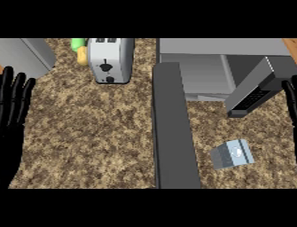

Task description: Pick up the milk, place it into the microwave and close the microwave

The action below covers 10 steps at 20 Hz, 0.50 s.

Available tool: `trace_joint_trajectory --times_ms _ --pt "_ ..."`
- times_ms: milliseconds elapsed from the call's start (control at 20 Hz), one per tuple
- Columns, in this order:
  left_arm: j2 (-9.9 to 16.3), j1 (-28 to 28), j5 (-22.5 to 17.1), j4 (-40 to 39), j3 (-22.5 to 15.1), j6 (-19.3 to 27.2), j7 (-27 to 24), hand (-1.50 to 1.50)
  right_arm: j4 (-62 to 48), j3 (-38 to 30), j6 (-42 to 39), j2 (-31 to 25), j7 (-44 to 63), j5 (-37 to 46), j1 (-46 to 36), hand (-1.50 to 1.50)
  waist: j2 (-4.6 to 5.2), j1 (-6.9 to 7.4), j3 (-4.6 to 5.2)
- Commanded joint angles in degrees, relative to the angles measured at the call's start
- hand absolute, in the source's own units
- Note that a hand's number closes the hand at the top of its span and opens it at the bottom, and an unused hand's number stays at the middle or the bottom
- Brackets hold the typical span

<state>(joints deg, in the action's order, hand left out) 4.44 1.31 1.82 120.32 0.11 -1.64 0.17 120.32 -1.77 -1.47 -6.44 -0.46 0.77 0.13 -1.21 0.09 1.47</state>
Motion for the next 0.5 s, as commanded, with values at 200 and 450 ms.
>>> trace_joint_trajectory --times_ms 200,450 --pt "-2.48 -0.72 0.62 -0.20 -2.54 1.44 3.47 -1.50 16.30 1.96 -1.25 -0.01 7.97 -0.62 9.50 -1.50 1.05 -0.51 -1.47" --pt "-4.37 -7.72 -11.25 -7.60 -3.75 6.01 -3.53 -1.50 17.33 7.68 -3.85 2.39 8.73 -2.89 19.66 -1.50 1.01 -0.71 -1.42"
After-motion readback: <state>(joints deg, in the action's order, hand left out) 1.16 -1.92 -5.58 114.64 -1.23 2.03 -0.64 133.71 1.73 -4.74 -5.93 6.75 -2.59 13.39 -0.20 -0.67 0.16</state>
